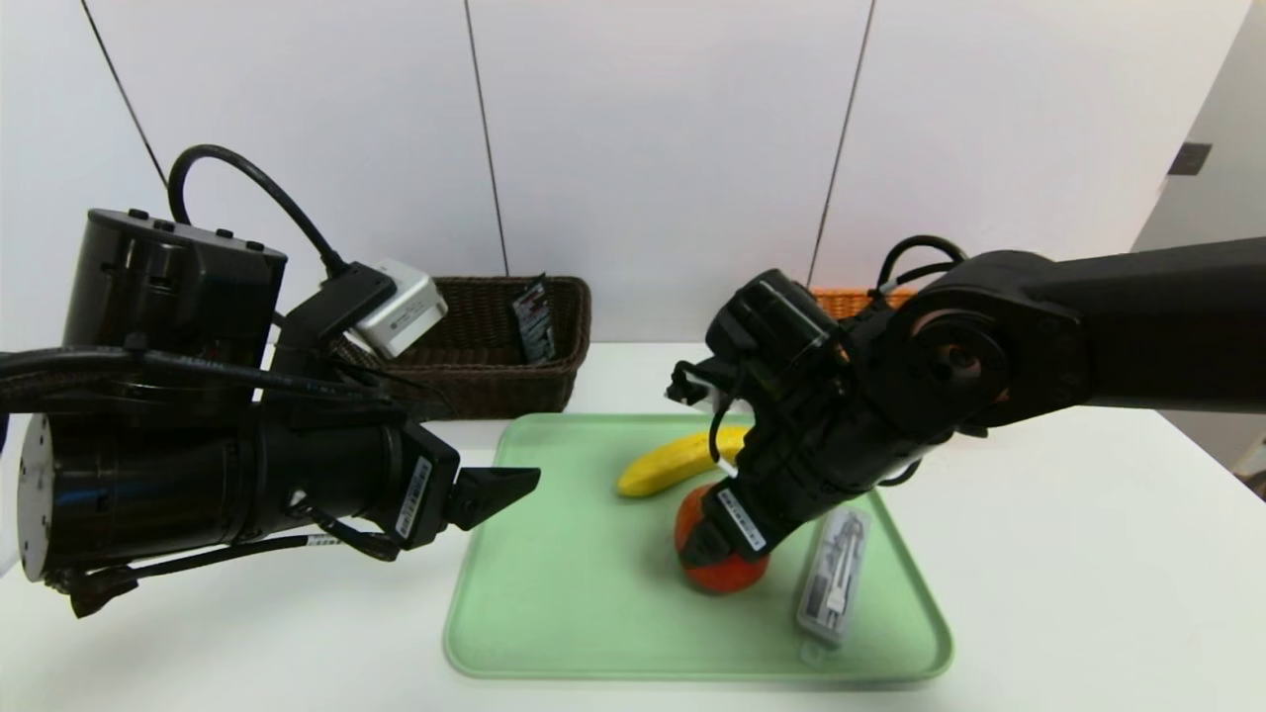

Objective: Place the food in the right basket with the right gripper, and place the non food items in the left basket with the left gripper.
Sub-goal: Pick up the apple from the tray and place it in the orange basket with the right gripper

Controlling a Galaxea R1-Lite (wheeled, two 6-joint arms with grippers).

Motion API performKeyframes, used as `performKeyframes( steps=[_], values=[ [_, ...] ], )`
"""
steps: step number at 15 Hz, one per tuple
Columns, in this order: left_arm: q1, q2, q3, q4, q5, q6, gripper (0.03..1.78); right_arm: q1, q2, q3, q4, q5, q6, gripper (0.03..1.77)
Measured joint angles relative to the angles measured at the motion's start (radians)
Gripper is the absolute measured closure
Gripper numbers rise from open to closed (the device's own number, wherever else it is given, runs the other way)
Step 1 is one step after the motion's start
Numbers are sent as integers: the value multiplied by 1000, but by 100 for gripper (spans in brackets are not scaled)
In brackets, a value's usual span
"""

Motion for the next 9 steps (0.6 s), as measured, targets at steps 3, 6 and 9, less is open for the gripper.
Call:
performKeyframes(
  steps=[3,6,9],
  values=[
    [0,1,0,0,0,0,12,1,29,0,-1,0,-1,9],
    [0,5,-1,-1,0,0,12,8,39,0,-1,1,-1,40],
    [-1,9,-3,-1,0,1,12,11,35,1,-2,5,-2,57]
  ],
)
